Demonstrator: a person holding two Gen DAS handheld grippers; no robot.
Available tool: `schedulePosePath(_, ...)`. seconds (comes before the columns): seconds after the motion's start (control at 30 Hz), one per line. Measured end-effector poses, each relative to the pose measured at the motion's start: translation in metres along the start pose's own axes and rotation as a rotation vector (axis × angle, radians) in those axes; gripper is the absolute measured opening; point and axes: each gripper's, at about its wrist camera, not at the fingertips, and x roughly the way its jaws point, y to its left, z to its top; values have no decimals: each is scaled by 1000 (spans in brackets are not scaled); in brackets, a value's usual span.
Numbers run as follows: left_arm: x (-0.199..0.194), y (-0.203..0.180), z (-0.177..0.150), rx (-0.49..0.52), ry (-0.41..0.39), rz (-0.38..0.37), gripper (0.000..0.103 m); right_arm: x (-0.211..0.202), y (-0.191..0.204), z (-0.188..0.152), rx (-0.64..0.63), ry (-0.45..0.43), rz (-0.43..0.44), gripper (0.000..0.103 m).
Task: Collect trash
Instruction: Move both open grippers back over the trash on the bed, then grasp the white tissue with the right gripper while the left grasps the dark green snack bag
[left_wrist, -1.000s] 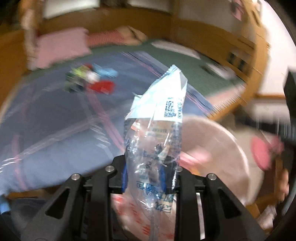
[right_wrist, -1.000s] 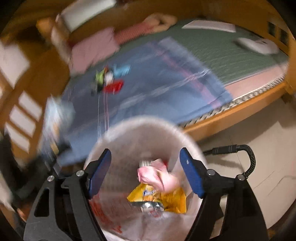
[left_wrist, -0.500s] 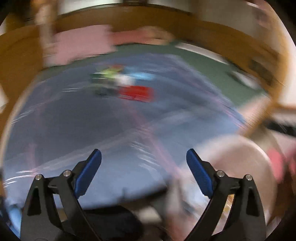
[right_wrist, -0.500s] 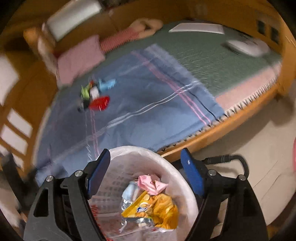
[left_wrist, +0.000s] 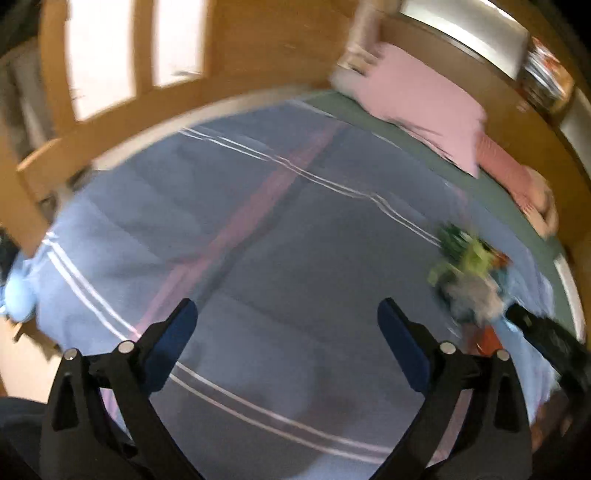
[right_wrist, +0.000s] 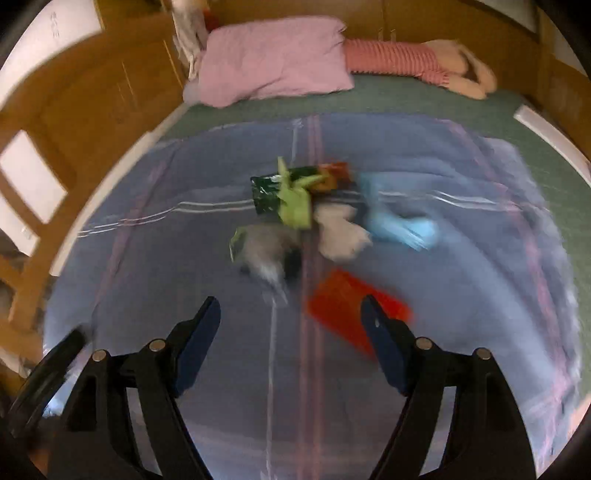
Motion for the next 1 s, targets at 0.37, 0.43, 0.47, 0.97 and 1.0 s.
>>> schedulePosePath(0.37,22,42,-4,-248,93,72,99,57,35,-21,33,308,465,47)
schedulePosePath(0.43,20,54,-7,-326,97,42,99,55,41,-27,2,327,479,48)
schedulePosePath(0.47,22,57,-9,-343,105,30,99,52,47,-32,-29,337,479,55)
schedulePosePath(0.97,36,4,-33,-136,242,-205,99,72,-40,30,-9,83,-234,36)
schedulePosePath(1.0,38,3,-30,-135,248,-205,99,72,-41,25,-19,99,-218,25)
